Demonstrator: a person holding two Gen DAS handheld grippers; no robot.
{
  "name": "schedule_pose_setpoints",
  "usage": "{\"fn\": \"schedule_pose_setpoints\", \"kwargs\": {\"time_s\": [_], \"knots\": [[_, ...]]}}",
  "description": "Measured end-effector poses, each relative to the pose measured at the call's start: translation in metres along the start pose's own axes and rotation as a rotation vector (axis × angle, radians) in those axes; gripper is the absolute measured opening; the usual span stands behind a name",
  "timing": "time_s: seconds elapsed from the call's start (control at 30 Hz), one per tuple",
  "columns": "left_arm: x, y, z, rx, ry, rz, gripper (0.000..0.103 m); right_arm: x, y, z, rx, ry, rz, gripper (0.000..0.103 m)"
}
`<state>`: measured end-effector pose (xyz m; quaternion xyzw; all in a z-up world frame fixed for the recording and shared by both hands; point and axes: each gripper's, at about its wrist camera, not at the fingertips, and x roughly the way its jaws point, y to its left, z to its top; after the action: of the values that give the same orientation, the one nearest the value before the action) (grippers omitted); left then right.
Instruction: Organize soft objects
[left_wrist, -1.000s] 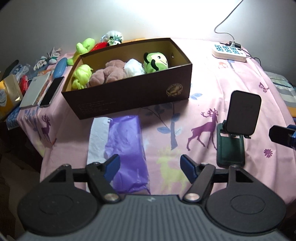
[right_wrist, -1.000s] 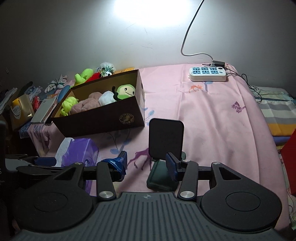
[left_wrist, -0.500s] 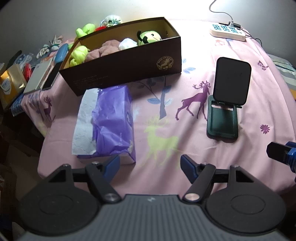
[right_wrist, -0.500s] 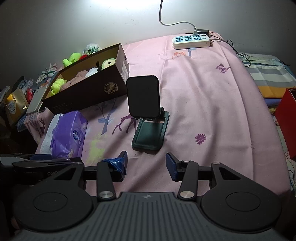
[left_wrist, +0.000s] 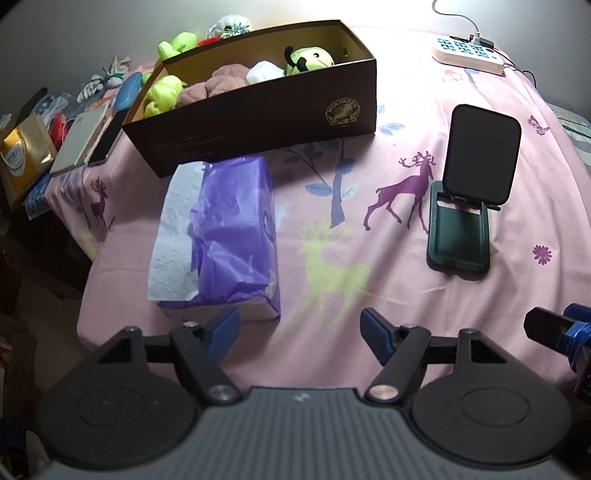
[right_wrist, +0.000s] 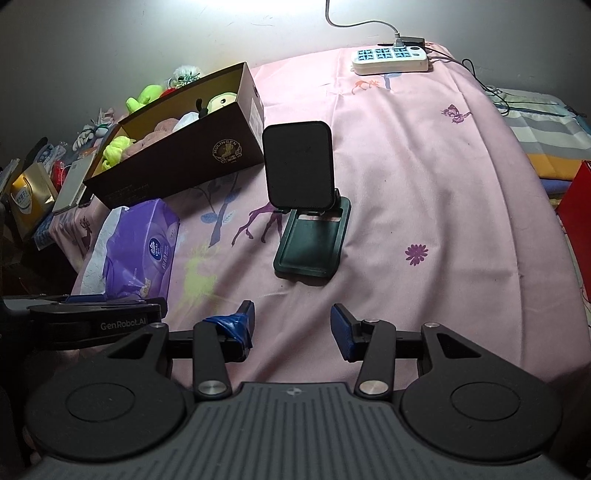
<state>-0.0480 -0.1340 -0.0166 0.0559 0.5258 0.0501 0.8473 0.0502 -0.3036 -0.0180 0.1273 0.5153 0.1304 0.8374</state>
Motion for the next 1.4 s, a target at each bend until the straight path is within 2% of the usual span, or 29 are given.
{"fn": "schedule_pose_setpoints", "kwargs": {"time_s": [0.33, 0.83, 1.4], "knots": [[0.001, 0.01, 0.001, -0.017, 0.044, -0.005, 0.073, 0.0, 0.015, 0.0, -0.045, -0.016, -0.017, 0.027], [-0.02, 0.019, 0.001, -0.05, -0.025, 0.053, 0.073, -0.005, 0.018, 0.004, -0.04, -0.056, 0.003, 0.028], [-0.024, 0.016, -0.008, -0.048, -0.028, 0.137, 0.073, -0.006, 0.013, -0.008, -0.033, -0.069, -0.006, 0.028]]}}
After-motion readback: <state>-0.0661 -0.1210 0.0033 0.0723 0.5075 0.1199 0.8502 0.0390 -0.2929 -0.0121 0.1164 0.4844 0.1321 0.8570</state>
